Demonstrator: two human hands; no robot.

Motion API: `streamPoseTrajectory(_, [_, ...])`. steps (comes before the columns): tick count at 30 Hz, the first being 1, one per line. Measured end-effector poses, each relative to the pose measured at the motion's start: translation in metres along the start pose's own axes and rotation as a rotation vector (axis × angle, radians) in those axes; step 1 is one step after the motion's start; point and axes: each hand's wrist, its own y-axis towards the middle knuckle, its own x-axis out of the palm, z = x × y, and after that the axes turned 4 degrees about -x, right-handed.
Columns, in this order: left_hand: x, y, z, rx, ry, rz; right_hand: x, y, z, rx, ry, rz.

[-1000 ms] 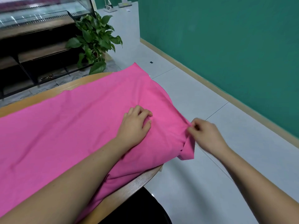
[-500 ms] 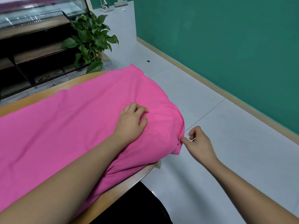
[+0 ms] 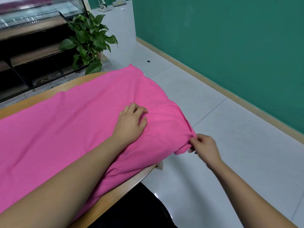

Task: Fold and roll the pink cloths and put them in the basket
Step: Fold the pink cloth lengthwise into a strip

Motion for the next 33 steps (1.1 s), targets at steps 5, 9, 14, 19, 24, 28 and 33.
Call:
streamPoseTrajectory(5, [0.001, 0.0, 0.0, 0.0, 0.004, 0.005, -0.027, 0.005, 0.009, 0.034, 0.683, 0.074])
streamPoseTrajectory(9, [-0.001, -0.001, 0.0, -0.004, 0.006, 0.007, -0.025, -0.002, 0.02, 0.108, 1.017, -0.154])
streamPoseTrajectory(14, [-0.003, -0.001, 0.002, -0.003, -0.007, -0.004, -0.051, 0.002, -0.006, 0.091, 1.18, -0.18])
streamPoseTrajectory(19, [-0.012, -0.003, 0.0, -0.016, -0.082, -0.056, -0.052, 0.021, -0.013, -0.036, 0.115, -0.083])
streamPoseTrajectory(24, [-0.039, -0.013, -0.022, -0.036, -0.25, -0.058, -0.019, 0.026, -0.055, -0.403, -0.297, 0.047])
streamPoseTrajectory(28, [-0.07, -0.028, -0.06, -0.108, -0.183, 0.015, 0.028, 0.033, -0.112, -0.696, -0.409, -0.017])
streamPoseTrajectory(33, [-0.102, -0.058, -0.123, -0.328, -0.023, 0.063, 0.108, 0.044, -0.175, -0.845, -0.545, -0.251])
